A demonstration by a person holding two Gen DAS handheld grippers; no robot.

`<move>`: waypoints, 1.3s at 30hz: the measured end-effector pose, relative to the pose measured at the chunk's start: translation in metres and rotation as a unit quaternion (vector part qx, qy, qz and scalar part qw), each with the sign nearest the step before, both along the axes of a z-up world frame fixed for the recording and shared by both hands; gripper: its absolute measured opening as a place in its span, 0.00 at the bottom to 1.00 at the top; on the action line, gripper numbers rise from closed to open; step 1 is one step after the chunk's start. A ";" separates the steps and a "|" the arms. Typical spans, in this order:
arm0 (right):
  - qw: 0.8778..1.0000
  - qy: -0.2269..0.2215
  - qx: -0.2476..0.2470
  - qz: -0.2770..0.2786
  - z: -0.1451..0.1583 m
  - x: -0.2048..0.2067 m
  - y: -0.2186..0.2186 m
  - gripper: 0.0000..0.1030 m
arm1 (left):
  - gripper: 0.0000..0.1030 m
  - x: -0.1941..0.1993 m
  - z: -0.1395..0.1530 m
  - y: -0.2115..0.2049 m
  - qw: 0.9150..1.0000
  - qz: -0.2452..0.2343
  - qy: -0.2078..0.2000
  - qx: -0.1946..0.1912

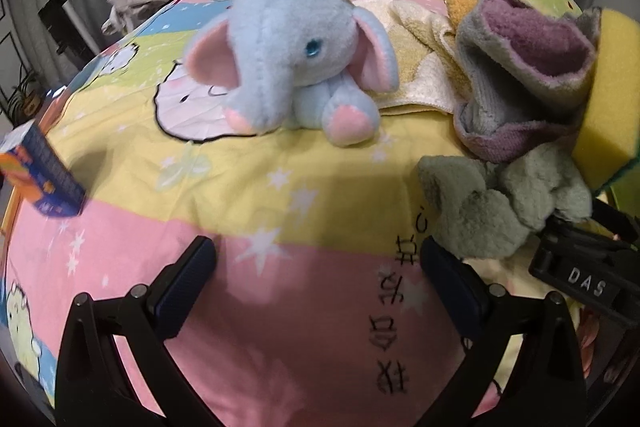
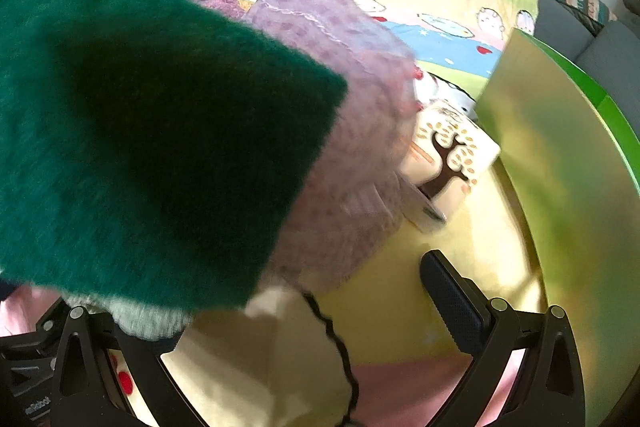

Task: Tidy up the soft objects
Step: 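Move the right gripper to the blue-orange tissue pack and grasp it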

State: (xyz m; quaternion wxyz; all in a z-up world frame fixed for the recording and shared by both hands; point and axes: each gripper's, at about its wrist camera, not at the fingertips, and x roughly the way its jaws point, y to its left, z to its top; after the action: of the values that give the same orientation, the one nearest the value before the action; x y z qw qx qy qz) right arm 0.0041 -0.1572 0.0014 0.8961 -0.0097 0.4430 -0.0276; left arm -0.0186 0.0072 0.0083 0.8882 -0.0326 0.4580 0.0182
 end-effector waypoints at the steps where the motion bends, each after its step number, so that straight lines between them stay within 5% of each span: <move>1: 1.000 0.000 -0.004 0.000 0.002 -0.004 0.002 1.00 | 0.97 -0.005 0.003 0.002 1.000 0.004 -0.002 -0.007; 5: 0.999 -0.025 -0.023 0.018 0.022 -0.031 0.016 1.00 | 0.97 -0.025 0.022 0.012 0.999 0.012 -0.023 -0.023; 10: 0.998 -0.064 0.012 0.019 0.048 -0.063 0.014 1.00 | 0.97 -0.051 0.052 0.031 0.996 0.016 -0.081 -0.025; 26: 0.991 -0.118 0.047 0.051 0.100 -0.100 0.046 1.00 | 0.96 -0.096 0.087 0.129 0.981 0.077 -0.145 -0.101; 30: 0.984 -0.103 0.104 0.102 0.110 -0.094 0.075 0.90 | 0.95 -0.098 0.083 0.157 0.978 0.105 -0.144 -0.109; 39: 0.956 -0.036 0.190 0.219 0.115 -0.055 0.174 0.87 | 0.90 -0.079 0.056 0.210 0.975 0.139 -0.103 -0.142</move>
State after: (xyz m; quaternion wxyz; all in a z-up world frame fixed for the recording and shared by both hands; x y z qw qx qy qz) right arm -0.0513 0.0173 0.1161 0.8810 0.0648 0.3942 0.2533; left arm -0.0981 0.2175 0.0644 0.9058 -0.2233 0.3526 0.0728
